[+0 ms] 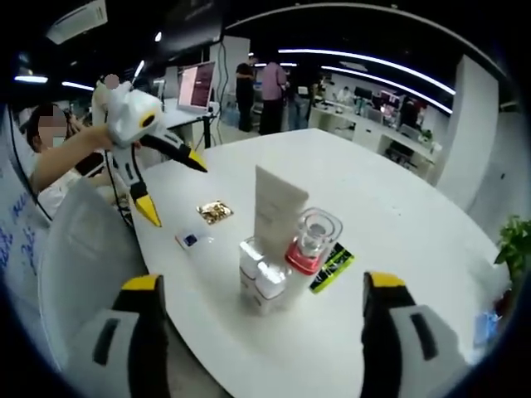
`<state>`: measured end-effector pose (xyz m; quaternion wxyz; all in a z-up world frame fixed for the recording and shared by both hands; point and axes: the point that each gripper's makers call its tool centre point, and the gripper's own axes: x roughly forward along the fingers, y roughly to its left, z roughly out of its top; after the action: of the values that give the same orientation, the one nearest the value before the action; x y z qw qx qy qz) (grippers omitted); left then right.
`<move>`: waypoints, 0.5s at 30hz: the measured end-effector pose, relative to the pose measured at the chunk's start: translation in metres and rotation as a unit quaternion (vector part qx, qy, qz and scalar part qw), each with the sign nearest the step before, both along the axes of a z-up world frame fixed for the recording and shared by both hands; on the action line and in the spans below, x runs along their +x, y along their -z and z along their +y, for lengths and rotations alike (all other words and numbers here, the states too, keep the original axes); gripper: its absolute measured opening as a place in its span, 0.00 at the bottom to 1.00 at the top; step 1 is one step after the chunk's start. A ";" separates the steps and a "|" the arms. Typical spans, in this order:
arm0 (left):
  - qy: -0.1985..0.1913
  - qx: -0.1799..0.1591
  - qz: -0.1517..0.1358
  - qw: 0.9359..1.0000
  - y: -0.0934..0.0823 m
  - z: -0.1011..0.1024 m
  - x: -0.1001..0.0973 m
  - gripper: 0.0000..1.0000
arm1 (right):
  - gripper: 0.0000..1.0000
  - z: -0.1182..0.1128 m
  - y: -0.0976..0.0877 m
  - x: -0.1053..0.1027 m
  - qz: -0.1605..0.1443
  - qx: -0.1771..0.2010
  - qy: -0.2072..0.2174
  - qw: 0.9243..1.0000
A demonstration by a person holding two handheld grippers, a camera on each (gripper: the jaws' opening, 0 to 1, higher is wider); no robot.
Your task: Arrange the skincare products in the storage area until every visible bottle or jar stands upright without overlapping.
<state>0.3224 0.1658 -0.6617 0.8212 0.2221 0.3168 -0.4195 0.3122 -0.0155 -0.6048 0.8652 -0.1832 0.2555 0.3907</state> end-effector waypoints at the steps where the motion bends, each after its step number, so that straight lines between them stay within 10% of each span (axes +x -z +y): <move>1: 0.002 0.004 0.003 1.000 0.003 0.001 0.001 0.80 | 1.00 0.000 -0.001 0.000 -0.001 0.000 0.000 1.000; 15: 0.004 0.045 0.042 0.998 0.043 0.007 0.012 0.72 | 1.00 -0.002 0.000 -0.002 0.002 -0.002 0.006 1.000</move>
<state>0.3348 0.1724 -0.7050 0.7946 0.2421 0.3687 -0.4172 0.3106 -0.0178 -0.6048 0.8666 -0.1823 0.2591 0.3856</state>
